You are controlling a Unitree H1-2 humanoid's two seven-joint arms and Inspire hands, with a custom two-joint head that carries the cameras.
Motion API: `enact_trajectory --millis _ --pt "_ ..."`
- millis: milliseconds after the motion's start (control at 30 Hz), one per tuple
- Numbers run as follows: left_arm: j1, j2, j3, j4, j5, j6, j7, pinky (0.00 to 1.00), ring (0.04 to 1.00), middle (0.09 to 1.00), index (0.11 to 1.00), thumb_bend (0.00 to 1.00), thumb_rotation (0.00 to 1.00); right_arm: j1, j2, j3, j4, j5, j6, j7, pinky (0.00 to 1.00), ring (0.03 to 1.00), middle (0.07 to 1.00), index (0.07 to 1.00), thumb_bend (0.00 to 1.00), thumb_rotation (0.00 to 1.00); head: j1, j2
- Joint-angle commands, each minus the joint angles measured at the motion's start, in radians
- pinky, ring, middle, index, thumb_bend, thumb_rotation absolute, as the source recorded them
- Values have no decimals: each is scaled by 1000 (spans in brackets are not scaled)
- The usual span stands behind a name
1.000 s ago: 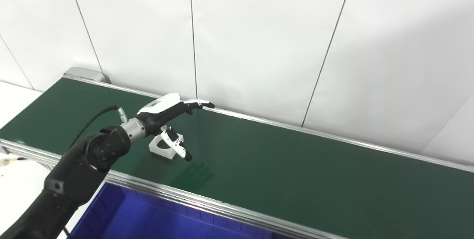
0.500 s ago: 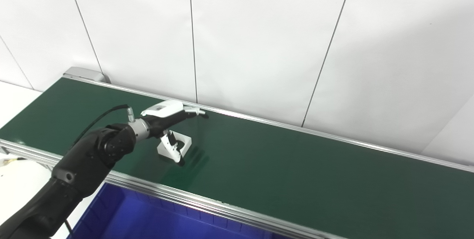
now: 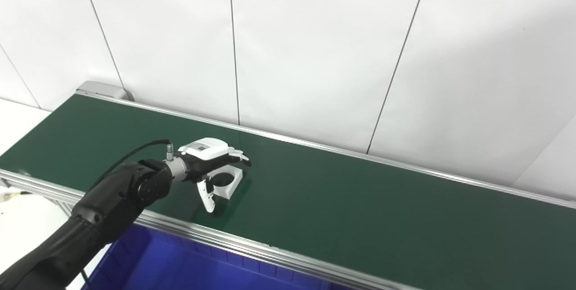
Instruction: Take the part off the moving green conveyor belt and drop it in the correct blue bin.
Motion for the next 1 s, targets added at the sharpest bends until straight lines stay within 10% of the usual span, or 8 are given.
enact_trajectory --millis 0,433,500,533,600,733,967 --pt "-41 5 3 -1 24 -7 68 938 943 932 868 796 0 2 -3 0 -35 -7 -59 -17 814 822 855 908 800 277 0 2" --pt "-45 -41 -6 66 34 10 168 855 890 902 860 643 0 15 0 -1 -52 8 -59 -14 826 827 858 907 797 275 -1 12" --pt "-41 -54 10 63 10 22 170 788 847 891 852 626 0 17 0 -1 -56 11 -59 -12 828 827 856 907 799 275 0 15" --pt "-38 -60 17 59 3 28 172 488 612 660 809 553 0 18 0 -1 -58 11 -59 -11 827 825 858 908 791 260 0 15" --pt "-32 -71 29 51 -10 36 180 350 485 529 711 511 0 19 1 -1 -61 13 -59 -10 824 823 859 907 788 250 1 17" --pt "-33 -79 26 46 2 49 181 316 391 474 549 497 0 17 0 -1 -59 14 -59 -9 822 828 864 910 788 257 2 20" --pt "-35 -80 24 19 -30 120 99 330 389 482 526 498 0 15 3 2 -59 17 -59 -14 823 826 860 907 787 259 0 24"
